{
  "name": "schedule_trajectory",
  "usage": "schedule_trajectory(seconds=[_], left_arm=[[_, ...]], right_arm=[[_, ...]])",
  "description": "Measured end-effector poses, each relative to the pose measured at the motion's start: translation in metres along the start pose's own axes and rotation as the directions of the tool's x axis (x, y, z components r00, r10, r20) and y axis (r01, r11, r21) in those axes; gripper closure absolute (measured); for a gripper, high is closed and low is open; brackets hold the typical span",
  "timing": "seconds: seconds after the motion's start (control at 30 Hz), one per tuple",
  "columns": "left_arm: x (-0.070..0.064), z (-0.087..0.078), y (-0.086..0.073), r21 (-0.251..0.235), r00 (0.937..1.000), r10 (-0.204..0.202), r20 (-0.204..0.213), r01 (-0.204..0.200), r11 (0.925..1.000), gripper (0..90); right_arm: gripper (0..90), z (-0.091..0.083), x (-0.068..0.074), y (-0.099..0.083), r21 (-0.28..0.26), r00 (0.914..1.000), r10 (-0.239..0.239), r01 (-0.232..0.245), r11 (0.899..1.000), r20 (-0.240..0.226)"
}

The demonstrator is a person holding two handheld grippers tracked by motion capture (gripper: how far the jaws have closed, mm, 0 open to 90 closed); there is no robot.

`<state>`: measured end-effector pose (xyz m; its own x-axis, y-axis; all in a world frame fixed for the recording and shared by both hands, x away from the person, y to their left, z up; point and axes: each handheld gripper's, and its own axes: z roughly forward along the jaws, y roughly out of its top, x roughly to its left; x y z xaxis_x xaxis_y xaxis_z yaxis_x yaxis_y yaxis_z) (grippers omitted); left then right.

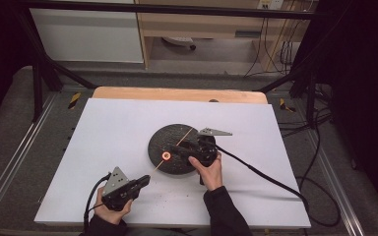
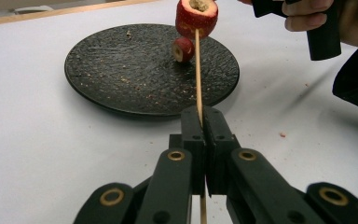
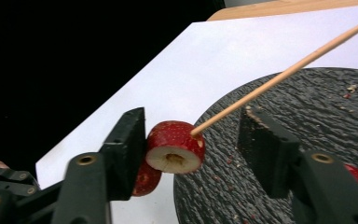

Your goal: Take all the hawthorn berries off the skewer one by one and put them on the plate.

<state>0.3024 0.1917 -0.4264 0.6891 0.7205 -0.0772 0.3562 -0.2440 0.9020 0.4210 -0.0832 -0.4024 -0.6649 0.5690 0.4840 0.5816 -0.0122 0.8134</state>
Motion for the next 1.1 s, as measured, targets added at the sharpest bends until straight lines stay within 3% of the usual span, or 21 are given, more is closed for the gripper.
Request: schedule_trajectory(seconds=[0.3,0.5,1.1], left_arm=[[0.000,0.001,0.000,0.004,1.0000,0.002,0.000,-0.002,1.0000,88.1],[-0.001,0.000,0.000,-0.002,1.0000,0.003,0.003,-0.003,1.0000,88.1],[0.000,-0.003,0.002,-0.021,1.0000,0.001,0.003,-0.001,0.9998,88.1]], right_arm=[[59.3,0.001,0.001,-0.001,0.020,0.9984,0.033,-0.032,0.999,-0.046],[60.9,-0.002,0.001,0.002,0.021,0.9979,0.037,-0.036,0.999,-0.054],[61.3,-0.023,-0.014,0.038,-0.057,0.9980,0.026,-0.023,0.998,0.058]])
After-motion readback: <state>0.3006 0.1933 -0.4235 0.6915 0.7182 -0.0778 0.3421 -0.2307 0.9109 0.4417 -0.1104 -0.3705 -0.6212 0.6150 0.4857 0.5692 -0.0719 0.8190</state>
